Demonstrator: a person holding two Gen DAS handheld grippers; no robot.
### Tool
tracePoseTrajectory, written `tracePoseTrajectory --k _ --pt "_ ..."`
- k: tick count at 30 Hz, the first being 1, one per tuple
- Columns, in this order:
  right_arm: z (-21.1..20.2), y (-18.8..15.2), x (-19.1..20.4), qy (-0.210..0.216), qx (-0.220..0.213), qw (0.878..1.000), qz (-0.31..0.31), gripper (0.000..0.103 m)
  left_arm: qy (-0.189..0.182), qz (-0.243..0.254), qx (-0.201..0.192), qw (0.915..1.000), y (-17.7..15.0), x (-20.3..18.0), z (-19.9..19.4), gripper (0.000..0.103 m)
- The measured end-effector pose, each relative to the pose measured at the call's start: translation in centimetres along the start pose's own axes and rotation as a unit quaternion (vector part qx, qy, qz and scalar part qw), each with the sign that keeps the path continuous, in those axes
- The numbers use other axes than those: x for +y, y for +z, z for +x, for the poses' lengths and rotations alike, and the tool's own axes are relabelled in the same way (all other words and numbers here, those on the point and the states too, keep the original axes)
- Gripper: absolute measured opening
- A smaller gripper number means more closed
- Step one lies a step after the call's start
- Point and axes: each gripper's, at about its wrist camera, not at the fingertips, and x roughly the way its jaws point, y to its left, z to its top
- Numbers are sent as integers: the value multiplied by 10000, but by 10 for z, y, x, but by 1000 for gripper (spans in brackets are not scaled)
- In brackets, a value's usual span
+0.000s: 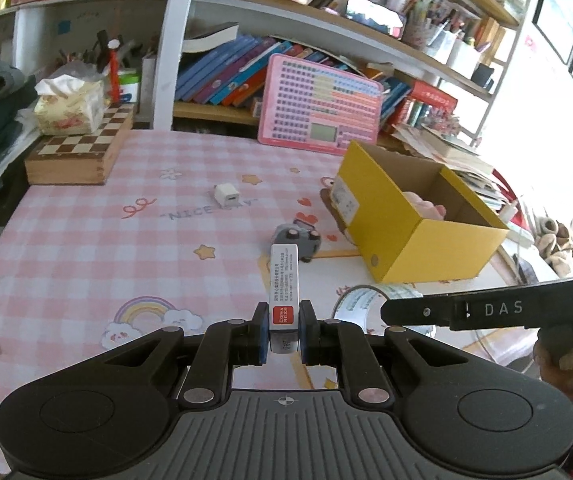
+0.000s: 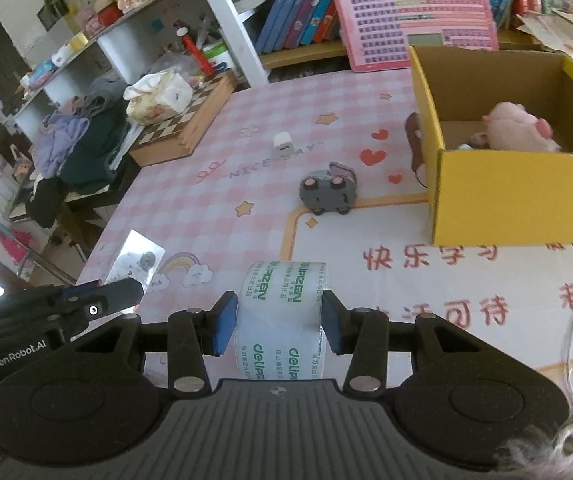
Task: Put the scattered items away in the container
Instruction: 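Carry the tape roll and small box toward the yellow box with both tools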
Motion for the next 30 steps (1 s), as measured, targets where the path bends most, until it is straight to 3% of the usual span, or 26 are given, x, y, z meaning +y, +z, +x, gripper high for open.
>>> tracePoseTrajectory --k 30 --pt "-76 -65 -30 -989 -386 9920 689 42 -956 675 233 9929 -15 -56 3 13"
